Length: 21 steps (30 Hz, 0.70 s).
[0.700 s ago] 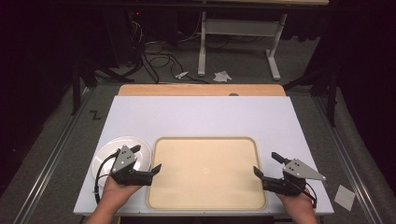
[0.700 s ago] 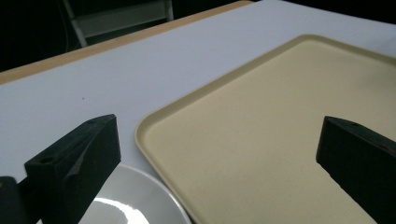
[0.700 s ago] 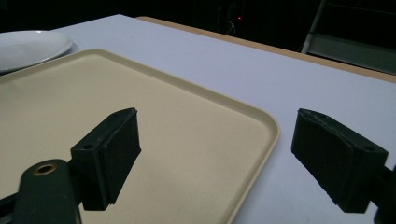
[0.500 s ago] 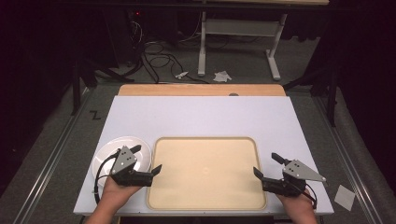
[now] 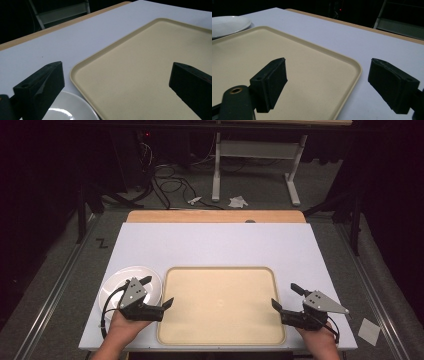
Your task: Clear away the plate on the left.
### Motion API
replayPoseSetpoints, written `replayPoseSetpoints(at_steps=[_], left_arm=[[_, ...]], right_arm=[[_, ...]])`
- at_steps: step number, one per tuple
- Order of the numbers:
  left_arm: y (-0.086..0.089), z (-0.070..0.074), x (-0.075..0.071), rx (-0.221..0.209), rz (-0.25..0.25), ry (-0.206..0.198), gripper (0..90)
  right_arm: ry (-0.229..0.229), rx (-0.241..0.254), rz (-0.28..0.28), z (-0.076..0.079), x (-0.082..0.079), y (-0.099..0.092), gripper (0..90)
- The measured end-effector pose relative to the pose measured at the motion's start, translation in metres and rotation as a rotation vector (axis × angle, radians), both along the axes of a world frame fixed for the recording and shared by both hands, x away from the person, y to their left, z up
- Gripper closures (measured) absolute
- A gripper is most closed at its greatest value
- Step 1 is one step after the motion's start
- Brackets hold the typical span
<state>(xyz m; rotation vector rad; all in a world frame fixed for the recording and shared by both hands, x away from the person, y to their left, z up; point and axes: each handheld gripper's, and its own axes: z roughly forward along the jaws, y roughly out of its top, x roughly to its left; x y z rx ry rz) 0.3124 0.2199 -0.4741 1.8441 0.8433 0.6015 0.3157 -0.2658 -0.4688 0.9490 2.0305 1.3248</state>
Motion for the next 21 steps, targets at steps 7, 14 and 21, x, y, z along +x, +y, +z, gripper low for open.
replayPoseSetpoints(at_steps=[7, 14, 21], left_arm=[[0.0012, 0.0010, -0.0005, -0.002, -0.005, -0.005, 0.6], [0.0037, 0.0021, -0.0005, -0.009, 0.000, -0.011, 0.6], [0.0083, 0.0034, -0.0005, -0.017, 0.018, -0.018, 0.6]], right_arm=[[0.005, -0.001, -0.002, -0.0001, -0.0005, 0.0007, 16.5], [0.009, 0.001, -0.003, -0.0002, -0.0003, 0.0008, 16.5], [0.000, -0.005, 0.003, 0.0000, 0.0002, 0.0005, 16.5]])
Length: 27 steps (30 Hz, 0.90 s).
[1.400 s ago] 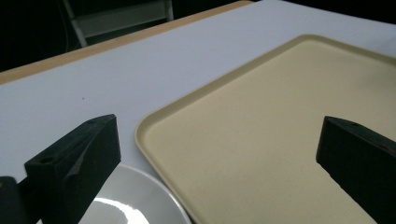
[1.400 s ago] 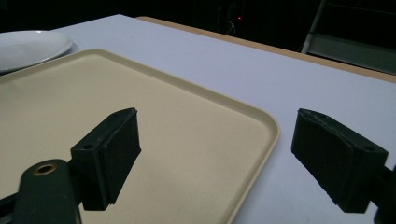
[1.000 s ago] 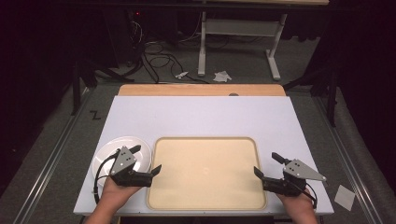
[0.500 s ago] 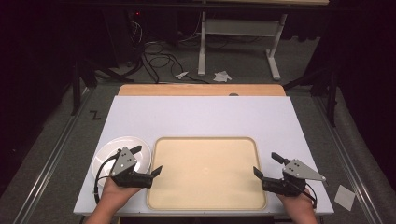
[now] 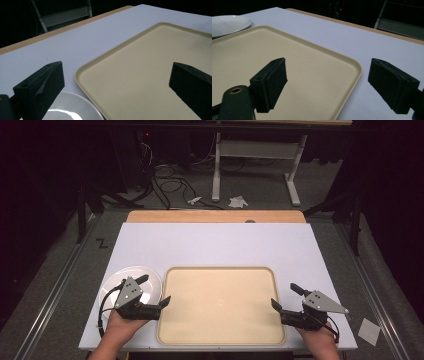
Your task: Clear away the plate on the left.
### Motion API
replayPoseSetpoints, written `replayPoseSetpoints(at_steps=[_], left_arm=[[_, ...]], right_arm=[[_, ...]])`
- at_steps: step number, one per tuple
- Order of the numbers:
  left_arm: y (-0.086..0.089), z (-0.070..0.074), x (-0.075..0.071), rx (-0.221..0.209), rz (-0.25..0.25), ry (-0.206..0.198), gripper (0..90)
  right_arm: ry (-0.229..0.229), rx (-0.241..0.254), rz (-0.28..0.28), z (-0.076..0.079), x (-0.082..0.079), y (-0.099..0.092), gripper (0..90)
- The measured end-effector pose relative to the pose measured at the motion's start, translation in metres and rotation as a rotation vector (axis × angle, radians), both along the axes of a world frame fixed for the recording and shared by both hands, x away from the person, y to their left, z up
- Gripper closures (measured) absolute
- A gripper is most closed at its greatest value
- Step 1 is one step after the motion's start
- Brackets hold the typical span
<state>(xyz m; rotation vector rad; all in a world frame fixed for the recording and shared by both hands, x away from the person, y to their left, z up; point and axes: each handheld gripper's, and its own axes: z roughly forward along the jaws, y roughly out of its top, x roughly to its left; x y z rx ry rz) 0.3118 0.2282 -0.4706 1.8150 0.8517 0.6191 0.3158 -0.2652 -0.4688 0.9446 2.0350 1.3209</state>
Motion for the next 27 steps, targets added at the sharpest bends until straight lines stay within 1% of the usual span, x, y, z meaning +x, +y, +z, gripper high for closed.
replayPoseSetpoints(at_steps=[5, 13, 19, 20, 21, 23, 25, 27], left_arm=[[0.003, 0.001, 0.000, -0.005, 0.009, -0.004, 0.6], [0.013, 0.002, -0.001, -0.014, 0.032, -0.002, 0.6], [0.026, 0.004, -0.004, -0.019, 0.054, -0.005, 1.2], [0.031, 0.004, -0.005, -0.021, 0.063, -0.005, 1.3], [0.031, 0.004, -0.005, -0.021, 0.063, -0.005, 1.4], [0.040, 0.004, -0.007, -0.025, 0.082, -0.005, 1.4], [0.042, 0.004, -0.007, -0.026, 0.089, -0.008, 1.4], [0.048, 0.003, -0.009, -0.025, 0.105, -0.004, 1.4]], right_arm=[[-0.002, -0.001, 0.002, 0.000, 0.000, 0.000, 16.5], [-0.005, -0.002, 0.004, 0.000, 0.000, 0.000, 16.5], [0.001, 0.002, -0.001, 0.001, 0.000, 0.000, 16.5], [0.000, 0.002, -0.001, 0.001, -0.001, 0.000, 16.5], [0.000, 0.002, -0.001, 0.001, -0.001, 0.000, 16.5], [-0.001, 0.001, 0.001, 0.001, -0.001, 0.000, 16.5], [-0.001, 0.002, 0.001, 0.001, -0.001, 0.000, 16.5], [0.000, 0.003, 0.000, 0.001, -0.001, -0.001, 16.5]])
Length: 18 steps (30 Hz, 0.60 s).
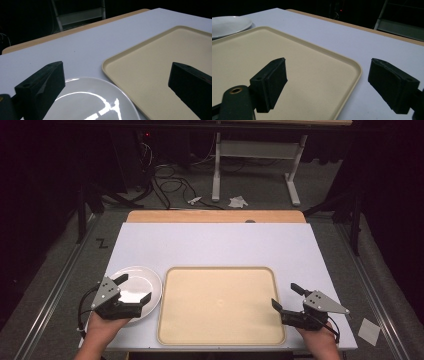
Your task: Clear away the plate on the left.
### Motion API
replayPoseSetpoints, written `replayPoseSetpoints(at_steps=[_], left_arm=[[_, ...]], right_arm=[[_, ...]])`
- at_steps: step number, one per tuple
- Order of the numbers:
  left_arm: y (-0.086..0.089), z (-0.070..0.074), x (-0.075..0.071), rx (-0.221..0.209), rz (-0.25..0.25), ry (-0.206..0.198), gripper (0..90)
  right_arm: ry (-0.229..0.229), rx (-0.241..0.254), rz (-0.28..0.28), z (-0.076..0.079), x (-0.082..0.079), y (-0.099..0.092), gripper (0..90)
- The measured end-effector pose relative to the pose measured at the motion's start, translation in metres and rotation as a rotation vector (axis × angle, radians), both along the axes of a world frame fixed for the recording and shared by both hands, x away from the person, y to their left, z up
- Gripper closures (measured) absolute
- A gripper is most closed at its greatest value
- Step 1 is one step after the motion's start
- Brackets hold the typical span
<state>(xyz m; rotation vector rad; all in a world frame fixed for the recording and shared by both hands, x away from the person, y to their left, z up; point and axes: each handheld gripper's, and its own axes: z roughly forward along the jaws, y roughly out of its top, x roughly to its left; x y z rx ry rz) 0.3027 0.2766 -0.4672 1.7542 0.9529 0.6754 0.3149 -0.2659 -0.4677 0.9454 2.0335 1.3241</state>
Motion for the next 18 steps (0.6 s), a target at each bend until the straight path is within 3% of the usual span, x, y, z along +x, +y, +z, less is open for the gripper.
replayPoseSetpoints(at_steps=[7, 14, 18], left_arm=[[0.011, -0.001, -0.002, 0.000, 0.027, 0.004, 1.4], [0.018, -0.003, -0.006, 0.040, 0.037, 0.006, 1.4], [0.023, -0.006, -0.010, 0.084, 0.035, 0.012, 1.4]], right_arm=[[-0.008, -0.003, 0.005, 0.000, 0.000, 0.000, 16.5], [-0.010, 0.000, 0.009, 0.000, 0.000, 0.001, 16.5], [-0.011, -0.003, 0.009, 0.000, 0.000, 0.001, 16.5]])
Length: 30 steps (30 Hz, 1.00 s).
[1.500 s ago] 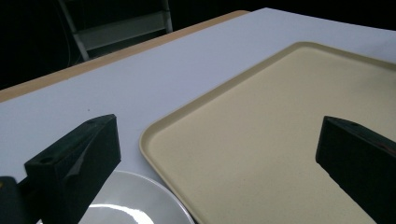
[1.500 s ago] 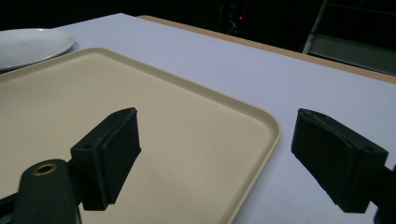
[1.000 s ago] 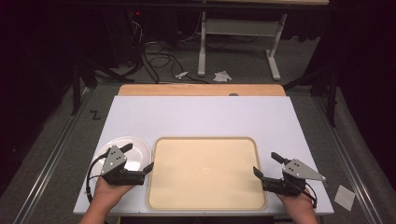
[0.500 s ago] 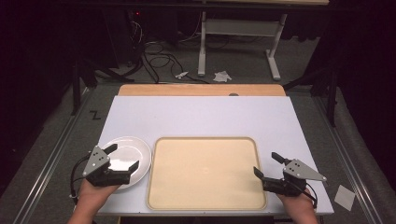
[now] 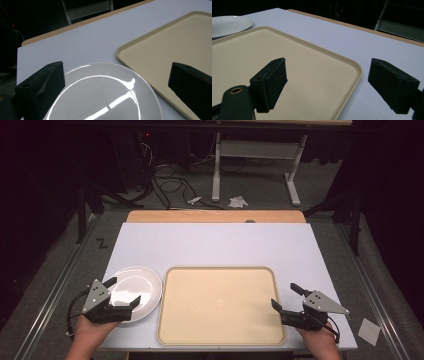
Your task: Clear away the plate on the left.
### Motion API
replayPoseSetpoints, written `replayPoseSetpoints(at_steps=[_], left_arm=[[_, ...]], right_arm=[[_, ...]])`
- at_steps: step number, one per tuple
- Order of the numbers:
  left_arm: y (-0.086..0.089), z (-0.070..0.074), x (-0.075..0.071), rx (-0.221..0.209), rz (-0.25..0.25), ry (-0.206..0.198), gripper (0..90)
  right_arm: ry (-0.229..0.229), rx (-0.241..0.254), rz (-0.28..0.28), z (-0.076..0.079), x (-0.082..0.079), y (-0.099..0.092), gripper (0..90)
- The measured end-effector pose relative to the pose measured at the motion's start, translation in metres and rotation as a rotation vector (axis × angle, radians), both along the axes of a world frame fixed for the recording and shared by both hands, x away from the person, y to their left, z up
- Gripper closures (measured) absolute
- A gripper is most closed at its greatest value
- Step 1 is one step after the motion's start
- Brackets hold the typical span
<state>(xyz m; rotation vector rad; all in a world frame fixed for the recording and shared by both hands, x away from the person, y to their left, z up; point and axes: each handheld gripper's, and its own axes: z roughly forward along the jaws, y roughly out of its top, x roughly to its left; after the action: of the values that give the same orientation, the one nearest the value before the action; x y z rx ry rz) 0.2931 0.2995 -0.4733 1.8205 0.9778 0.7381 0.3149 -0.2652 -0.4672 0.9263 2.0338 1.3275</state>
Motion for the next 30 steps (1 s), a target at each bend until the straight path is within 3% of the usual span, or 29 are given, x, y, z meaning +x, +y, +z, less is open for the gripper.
replayPoseSetpoints(at_steps=[4, 5, 11, 12, 13, 14, 15, 16, 17, 22, 30], left_arm=[[0.005, -0.001, -0.002, 0.010, 0.002, 0.017, 1.7], [0.006, -0.002, -0.003, 0.051, 0.004, 0.035, 1.9], [0.000, -0.009, -0.009, 0.205, -0.032, 0.056, 1.9], [0.000, -0.009, -0.009, 0.205, -0.032, 0.056, 1.9], [-0.003, -0.011, -0.010, 0.269, -0.052, 0.067, 1.9], [-0.003, -0.011, -0.010, 0.269, -0.052, 0.067, 1.9], [-0.008, -0.013, -0.011, 0.323, -0.073, 0.080, 1.9], [-0.008, -0.013, -0.011, 0.323, -0.073, 0.080, 1.9], [-0.012, -0.015, -0.011, 0.370, -0.093, 0.099, 1.9], [-0.018, -0.018, -0.012, 0.434, -0.126, 0.109, 1.9], [-0.033, -0.021, -0.017, 0.588, -0.161, 0.101, 2.9]], right_arm=[[0.007, 0.001, -0.003, 0.000, 0.000, 0.001, 16.5], [0.005, -0.001, -0.001, 0.000, 0.000, 0.001, 16.5], [0.008, -0.006, -0.001, 0.000, 0.000, 0.001, 16.5], [0.008, -0.006, -0.001, 0.000, 0.000, 0.001, 16.5], [0.008, -0.006, -0.001, -0.001, 0.000, 0.001, 16.5], [0.008, -0.007, 0.000, -0.001, 0.001, 0.002, 16.5], [0.005, -0.010, 0.002, -0.001, 0.001, 0.001, 16.5], [0.005, -0.010, 0.003, -0.001, 0.001, 0.002, 16.5], [0.004, -0.009, 0.004, -0.001, 0.001, 0.002, 16.5], [0.007, -0.010, 0.004, -0.001, 0.000, 0.002, 16.5], [0.009, -0.009, 0.009, -0.001, 0.001, 0.003, 16.5]])
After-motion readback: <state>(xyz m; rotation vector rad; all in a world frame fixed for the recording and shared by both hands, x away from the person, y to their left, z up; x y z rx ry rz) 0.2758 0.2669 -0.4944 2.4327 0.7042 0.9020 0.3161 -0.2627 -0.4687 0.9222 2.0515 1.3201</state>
